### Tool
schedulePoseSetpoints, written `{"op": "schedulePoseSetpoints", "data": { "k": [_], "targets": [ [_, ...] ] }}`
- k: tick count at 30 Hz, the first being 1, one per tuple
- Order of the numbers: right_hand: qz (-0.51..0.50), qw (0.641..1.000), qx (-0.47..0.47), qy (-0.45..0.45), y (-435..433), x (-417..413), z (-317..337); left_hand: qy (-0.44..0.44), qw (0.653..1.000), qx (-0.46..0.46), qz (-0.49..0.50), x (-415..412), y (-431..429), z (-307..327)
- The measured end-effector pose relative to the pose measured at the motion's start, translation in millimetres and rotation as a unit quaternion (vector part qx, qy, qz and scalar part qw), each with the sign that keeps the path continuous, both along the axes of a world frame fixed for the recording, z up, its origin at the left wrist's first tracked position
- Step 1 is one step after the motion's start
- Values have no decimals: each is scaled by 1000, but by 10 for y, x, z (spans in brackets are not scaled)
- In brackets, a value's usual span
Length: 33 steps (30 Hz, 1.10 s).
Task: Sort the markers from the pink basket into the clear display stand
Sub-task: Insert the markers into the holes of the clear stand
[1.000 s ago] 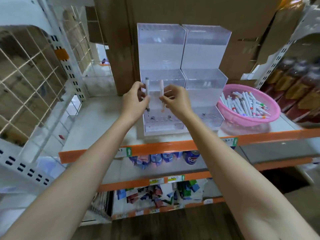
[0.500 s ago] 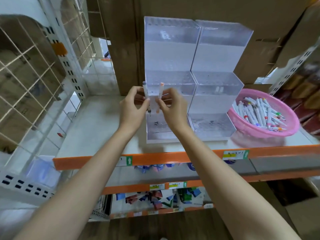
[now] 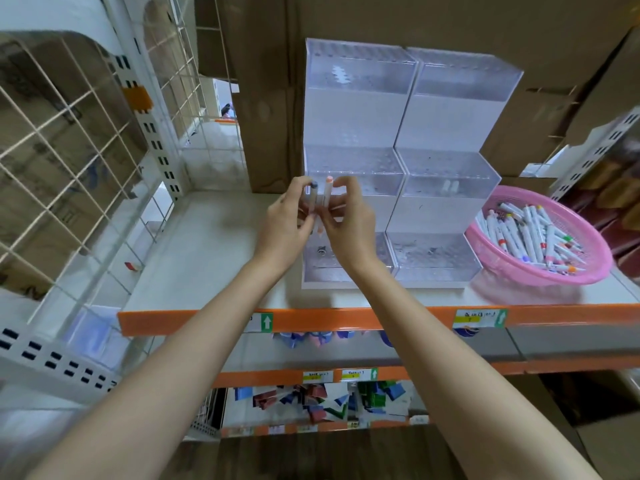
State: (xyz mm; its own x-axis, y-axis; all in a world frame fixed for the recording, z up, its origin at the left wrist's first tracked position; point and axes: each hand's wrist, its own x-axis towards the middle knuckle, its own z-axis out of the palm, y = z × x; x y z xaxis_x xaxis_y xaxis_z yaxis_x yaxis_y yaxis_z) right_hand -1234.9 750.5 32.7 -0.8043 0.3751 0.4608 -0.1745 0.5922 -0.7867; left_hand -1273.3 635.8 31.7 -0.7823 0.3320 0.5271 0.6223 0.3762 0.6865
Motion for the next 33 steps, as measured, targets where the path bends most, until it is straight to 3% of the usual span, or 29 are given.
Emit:
{"op": "schedulePoseSetpoints", "data": {
  "k": [11, 19, 33],
  "targets": [
    [20, 997, 67, -38, 38, 2, 47, 24, 999, -42, -12, -16, -27, 27],
    [9, 994, 103, -31, 79, 13, 88, 122, 987, -106, 14, -93, -38, 148],
    [22, 990, 137, -23, 103, -3, 142, 75, 982, -173, 0, -139, 22, 384]
  ]
}}
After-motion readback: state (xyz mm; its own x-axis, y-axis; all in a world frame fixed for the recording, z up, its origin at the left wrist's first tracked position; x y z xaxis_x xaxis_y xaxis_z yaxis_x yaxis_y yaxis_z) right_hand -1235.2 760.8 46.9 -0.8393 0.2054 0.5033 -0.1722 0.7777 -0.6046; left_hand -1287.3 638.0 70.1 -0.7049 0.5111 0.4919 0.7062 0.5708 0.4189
